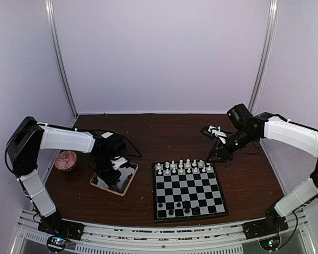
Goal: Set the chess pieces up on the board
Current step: Pick up the chess pile from the storage box.
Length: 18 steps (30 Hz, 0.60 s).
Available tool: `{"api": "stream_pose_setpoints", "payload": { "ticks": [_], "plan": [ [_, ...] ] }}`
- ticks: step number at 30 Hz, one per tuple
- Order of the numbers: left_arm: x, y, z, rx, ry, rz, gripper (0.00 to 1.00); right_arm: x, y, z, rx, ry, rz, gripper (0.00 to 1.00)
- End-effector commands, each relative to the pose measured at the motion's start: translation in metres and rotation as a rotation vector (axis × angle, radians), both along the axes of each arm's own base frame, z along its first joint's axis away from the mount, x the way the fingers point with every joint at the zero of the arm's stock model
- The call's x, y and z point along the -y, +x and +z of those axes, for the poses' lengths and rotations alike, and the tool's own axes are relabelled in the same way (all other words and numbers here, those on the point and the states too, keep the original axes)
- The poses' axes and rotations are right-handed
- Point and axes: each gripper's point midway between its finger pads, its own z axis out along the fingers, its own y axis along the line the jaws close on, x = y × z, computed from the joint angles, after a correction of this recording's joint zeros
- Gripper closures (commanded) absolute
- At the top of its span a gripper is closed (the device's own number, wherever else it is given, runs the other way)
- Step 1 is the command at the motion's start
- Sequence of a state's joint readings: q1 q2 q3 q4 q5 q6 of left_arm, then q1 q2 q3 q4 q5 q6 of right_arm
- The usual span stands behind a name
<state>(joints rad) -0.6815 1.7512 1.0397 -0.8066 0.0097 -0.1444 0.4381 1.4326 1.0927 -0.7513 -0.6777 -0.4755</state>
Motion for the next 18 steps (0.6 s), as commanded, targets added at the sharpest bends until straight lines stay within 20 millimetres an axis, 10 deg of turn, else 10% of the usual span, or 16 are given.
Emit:
{"api": "stream_pose_setpoints", "payload": {
  "ticks": [1,18],
  "plan": [
    [-0.007,-0.001,-0.007,0.009,0.028,0.060,0.75,-0.001,-0.001,0.001,-0.009,0.010,0.015,0.57],
    [-0.015,-0.008,-0.007,0.042,0.027,0.080,0.85,-0.002,-0.002,0.001,-0.019,0.014,0.017,0.58]
  ]
}}
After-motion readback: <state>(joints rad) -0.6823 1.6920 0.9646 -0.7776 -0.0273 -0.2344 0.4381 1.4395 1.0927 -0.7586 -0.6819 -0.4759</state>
